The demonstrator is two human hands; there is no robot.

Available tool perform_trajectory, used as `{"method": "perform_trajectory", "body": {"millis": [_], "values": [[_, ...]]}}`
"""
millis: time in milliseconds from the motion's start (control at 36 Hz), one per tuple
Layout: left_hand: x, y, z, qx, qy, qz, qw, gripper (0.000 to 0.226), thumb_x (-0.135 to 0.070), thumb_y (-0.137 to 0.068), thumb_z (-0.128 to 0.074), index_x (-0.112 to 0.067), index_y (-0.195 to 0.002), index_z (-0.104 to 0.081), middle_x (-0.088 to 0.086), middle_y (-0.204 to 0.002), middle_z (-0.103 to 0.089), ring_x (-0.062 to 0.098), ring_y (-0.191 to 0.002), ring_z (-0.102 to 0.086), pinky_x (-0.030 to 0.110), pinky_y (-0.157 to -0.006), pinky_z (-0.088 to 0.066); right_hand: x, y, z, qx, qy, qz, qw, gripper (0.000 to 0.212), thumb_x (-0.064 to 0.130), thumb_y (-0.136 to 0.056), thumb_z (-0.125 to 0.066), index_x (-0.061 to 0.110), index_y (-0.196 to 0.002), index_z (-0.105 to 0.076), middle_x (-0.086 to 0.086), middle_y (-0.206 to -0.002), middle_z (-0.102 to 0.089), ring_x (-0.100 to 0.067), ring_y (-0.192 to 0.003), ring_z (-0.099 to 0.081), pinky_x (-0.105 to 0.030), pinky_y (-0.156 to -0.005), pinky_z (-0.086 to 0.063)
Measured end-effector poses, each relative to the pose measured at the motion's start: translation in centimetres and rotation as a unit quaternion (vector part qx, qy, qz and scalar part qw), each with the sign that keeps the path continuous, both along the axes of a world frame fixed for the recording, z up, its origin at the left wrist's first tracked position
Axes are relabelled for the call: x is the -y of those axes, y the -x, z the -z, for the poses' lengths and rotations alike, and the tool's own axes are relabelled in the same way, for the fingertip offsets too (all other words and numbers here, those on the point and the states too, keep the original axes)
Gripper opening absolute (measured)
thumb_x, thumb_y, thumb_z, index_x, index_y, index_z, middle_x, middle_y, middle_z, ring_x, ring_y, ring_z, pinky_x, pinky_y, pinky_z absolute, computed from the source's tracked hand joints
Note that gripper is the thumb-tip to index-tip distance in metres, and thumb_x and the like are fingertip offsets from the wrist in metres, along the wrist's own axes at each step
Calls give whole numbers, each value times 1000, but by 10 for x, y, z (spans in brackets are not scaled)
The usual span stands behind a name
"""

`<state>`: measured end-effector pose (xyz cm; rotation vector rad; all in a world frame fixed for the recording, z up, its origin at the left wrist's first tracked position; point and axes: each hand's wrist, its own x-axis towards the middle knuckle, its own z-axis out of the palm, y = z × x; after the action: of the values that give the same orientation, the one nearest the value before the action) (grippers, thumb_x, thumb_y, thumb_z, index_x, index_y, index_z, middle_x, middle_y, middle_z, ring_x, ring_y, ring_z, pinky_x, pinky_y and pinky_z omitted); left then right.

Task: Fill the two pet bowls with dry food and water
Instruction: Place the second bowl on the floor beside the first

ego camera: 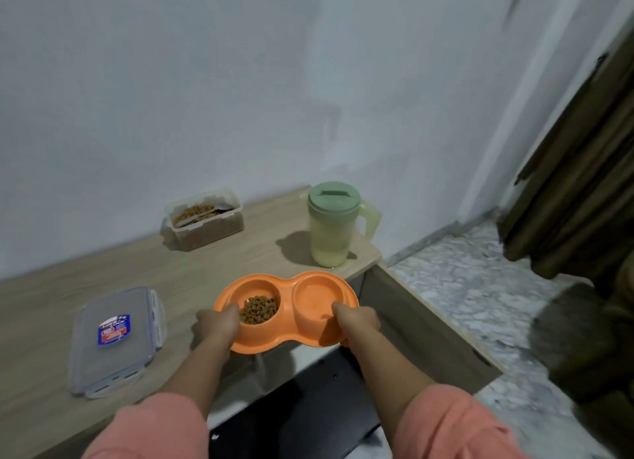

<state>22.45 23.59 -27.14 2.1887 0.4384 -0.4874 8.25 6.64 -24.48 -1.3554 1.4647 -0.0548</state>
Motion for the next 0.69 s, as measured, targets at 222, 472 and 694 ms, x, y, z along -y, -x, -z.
{"method": "perform_trajectory", "body": {"millis": [222,472,694], "values": [[65,77,-14,-1,46,38,998,61,-32,-85,-59,1,-133,-39,28,-131,-49,45,-114,-53,45,-92,-48,50,86,-14,-1,21,64,998,74,43,-76,-70,4,-133,-47,-17,-133,-52,-33,-110,-59,-34,-77,-48],[163,187,-28,-14,122,113,986,52,-32,-81,-59,1,-121,-53,24,-113,-63,39,-99,-63,45,-88,-53,136,216,-37,14,40,130,991,73,40,-78,-70,4,-135,-42,-20,-135,-46,-36,-114,-55,-36,-82,-51],[248,274,-38,-15,174,160,972,50,-29,-85,-60,2,-123,-52,22,-117,-62,38,-105,-60,41,-86,-48,210,307,-54,14,71,175,982,73,43,-73,-71,4,-131,-47,-20,-130,-50,-37,-102,-59,-46,-85,-56]]}}
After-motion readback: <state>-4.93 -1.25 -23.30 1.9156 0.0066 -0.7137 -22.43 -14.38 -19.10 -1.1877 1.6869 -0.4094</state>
